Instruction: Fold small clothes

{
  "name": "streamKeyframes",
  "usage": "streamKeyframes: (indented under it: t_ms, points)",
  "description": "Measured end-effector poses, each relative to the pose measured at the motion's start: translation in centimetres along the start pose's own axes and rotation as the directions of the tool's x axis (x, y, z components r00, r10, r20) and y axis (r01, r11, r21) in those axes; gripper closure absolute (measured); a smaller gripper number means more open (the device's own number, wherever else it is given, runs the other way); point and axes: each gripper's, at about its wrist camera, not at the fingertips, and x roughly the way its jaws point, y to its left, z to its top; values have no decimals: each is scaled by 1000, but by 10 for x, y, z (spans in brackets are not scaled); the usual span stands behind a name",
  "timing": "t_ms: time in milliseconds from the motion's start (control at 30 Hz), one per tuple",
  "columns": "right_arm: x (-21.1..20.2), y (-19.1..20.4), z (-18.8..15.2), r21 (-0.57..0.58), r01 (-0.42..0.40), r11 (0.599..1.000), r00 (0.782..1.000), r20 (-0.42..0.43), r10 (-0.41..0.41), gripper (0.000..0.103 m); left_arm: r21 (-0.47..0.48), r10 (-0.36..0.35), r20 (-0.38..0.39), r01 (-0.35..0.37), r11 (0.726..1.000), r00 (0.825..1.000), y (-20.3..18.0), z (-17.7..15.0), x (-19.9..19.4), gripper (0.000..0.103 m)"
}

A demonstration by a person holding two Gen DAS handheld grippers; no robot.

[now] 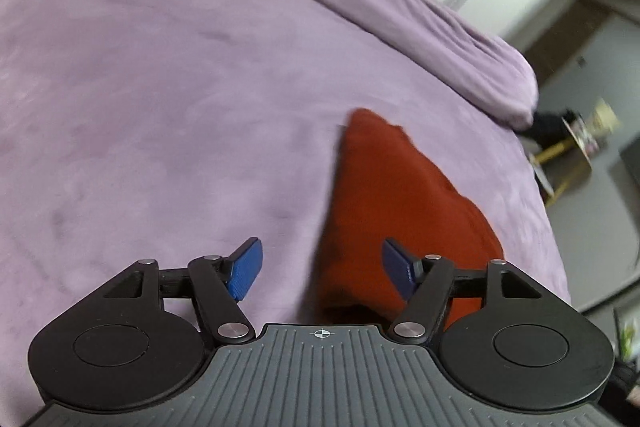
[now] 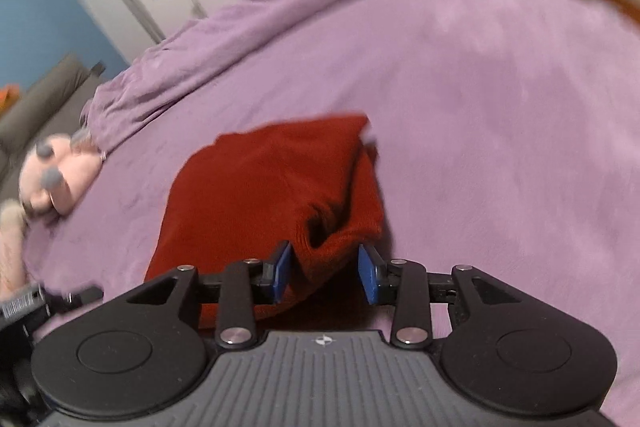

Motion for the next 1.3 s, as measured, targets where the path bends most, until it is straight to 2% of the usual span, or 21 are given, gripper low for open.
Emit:
streamKeyframes:
  t_ms: [67,167,267,300,400,500,567,633,733,867,1000,1067,1167,1300]
  points:
    - [-6,18,2,-100,19,995,999,45,-15,68,40,-13,-48,15,999,999,-13,-3,11,28]
    - [0,33,0,-201,39,979,999,40,-32,69,78,70,-125,-61,995,990,-24,-9,28,28]
    - [23,36,-9,-306,157,939,986,-3,-166,74,81,118,-164,-106,991,979,-23,-16,35,26]
    - [32,31,-13,-310,176,934,980,-38,-197,74,86,126,-170,-112,990,977,-23,-19,36,25]
    - [29,19,-15,-276,175,945,978,-60,-199,71,156,166,-168,-140,978,972,-32,-22,31,22]
    - [21,23,-13,-308,217,926,964,-83,-253,56,249,243,-160,-199,948,957,-46,-28,22,19]
    - [12,26,-13,-308,219,926,960,-103,-261,46,310,291,-139,-237,921,947,-52,-35,13,13]
    - [-1,26,-22,-288,168,943,965,-146,-217,18,364,321,-105,-264,893,941,-60,-41,2,8]
    - [-25,26,-38,-273,83,958,974,-180,-136,4,414,347,-77,-286,864,935,-70,-49,-18,6]
    - [-44,35,-45,-295,87,952,973,-182,-145,4,460,376,-60,-309,833,925,-81,-48,-32,5]
    - [-47,55,-38,-318,142,937,960,-186,-209,4,515,412,10,-358,779,911,-93,-45,-36,2]
    - [-45,65,-34,-356,143,924,955,-196,-223,4,540,418,17,-361,760,908,-96,-42,-38,2]
    - [-39,74,-28,-366,134,921,947,-225,-227,4,519,413,7,-357,777,911,-96,-36,-40,2]
    - [-32,79,-23,-326,175,929,926,-266,-267,4,488,415,-16,-355,797,910,-92,-29,-37,2]
